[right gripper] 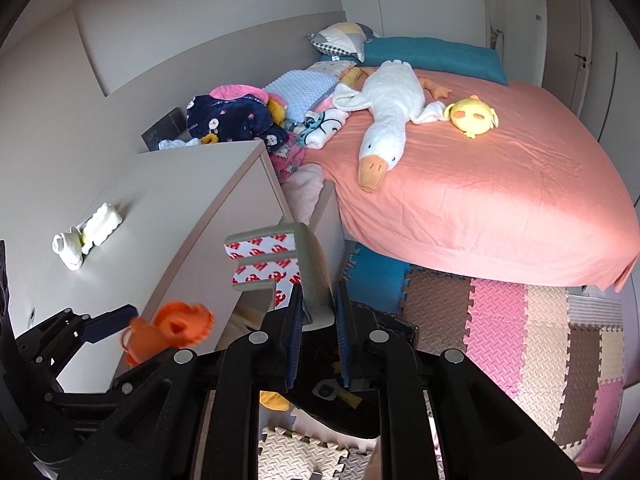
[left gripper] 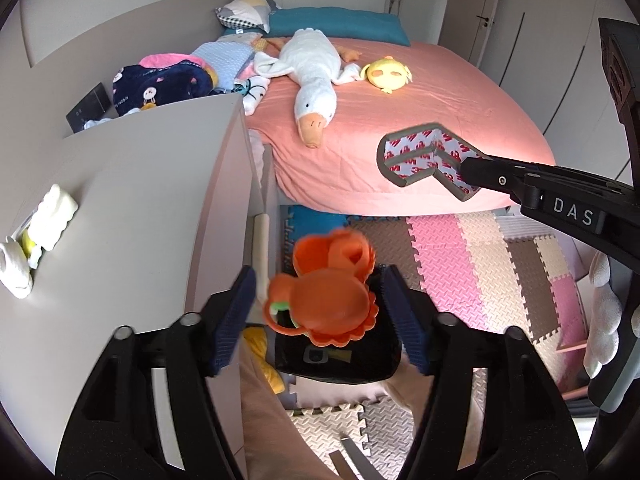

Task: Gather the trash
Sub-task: 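Carry the orange toy and corner guard to the black bin and release both, then raise both open tools from the bin back over the desk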

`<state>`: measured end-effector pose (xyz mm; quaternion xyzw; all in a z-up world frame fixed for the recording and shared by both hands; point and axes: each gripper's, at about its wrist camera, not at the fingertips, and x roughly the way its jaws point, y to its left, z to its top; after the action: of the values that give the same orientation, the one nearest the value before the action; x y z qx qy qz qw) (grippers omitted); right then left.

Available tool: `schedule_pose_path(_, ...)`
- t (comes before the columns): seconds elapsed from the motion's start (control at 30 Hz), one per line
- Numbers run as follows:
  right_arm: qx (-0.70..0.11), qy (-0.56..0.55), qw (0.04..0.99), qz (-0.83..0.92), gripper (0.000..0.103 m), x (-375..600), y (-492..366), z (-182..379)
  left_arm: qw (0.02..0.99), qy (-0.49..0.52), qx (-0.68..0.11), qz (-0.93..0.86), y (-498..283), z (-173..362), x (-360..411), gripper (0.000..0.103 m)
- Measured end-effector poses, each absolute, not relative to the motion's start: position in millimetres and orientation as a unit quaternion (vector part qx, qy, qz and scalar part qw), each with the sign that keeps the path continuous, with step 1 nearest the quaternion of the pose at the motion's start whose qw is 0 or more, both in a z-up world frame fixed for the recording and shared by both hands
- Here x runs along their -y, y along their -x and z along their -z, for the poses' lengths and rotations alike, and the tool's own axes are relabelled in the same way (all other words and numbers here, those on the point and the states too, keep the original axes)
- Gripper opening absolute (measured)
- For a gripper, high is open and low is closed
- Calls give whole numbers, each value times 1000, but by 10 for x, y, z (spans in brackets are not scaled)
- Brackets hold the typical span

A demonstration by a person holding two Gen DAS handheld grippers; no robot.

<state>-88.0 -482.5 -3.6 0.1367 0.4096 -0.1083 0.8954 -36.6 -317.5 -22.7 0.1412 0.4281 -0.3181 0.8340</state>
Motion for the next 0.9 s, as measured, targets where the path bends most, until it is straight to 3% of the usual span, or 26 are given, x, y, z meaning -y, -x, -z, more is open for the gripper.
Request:
schedule_pose_path(0.03, -411, -136, 894, 121, 46, 4838, 877, 38, 838, -137, -423, 316, 359, 219, 3160, 91)
schedule_pose_path(0.1, -402, -130, 895, 146, 68, 4864, 899, 25, 843, -132, -417, 314, 355, 200, 3128, 93)
schedule_pose_path(0.9, -403, -127, 895, 143, 68, 4805, 856, 55, 850, -110, -421, 298, 245, 202, 2930, 94)
